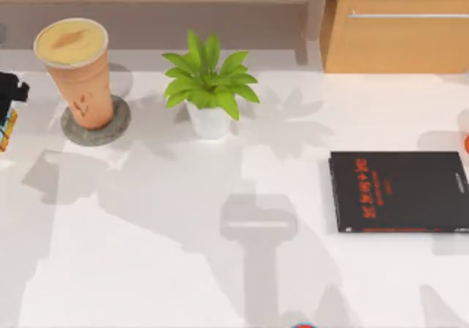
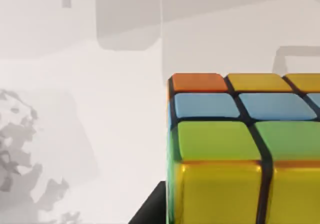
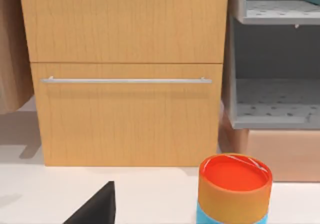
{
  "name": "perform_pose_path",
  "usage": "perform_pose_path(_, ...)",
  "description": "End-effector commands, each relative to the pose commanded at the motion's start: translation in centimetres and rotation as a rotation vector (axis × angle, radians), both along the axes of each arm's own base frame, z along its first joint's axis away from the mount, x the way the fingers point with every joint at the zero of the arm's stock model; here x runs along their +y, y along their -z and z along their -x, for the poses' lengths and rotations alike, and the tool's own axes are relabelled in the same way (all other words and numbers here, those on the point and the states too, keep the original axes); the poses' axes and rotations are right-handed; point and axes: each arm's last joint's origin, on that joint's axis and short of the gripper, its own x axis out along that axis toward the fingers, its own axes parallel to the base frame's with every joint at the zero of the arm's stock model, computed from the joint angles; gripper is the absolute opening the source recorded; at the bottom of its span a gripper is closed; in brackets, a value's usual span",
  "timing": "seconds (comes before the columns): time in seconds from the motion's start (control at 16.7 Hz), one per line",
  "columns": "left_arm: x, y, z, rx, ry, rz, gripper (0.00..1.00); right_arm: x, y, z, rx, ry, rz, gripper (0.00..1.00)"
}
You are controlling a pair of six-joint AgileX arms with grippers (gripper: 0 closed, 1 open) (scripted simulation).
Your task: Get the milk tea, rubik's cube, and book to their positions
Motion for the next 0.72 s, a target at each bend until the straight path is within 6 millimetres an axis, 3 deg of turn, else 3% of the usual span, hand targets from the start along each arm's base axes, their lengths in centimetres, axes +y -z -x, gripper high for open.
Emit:
perform_pose_path(0.24,-0.9,-8.6,-0.1,-0.49,-0.014,-0.007,0.0,0.0,0.0,0.0,0.0,0.0,0.0,1.0)
perform_pose_path(0.42,-1.6,-13.5,0.2,-0.839,-0.032,0.016,0.0,0.0,0.0,0.0,0.0,0.0,0.0,1.0)
perform_pose_path(0.54,-2.1,-15.4,0.4,-1.018,-0.045,0.05,0.0,0.0,0.0,0.0,0.0,0.0,0.0,1.0)
perform_pose_path(0.72,-2.9,-16.4,0.0,-1.189,-0.065,0.113,0.0,0.0,0.0,0.0,0.0,0.0,0.0,1.0)
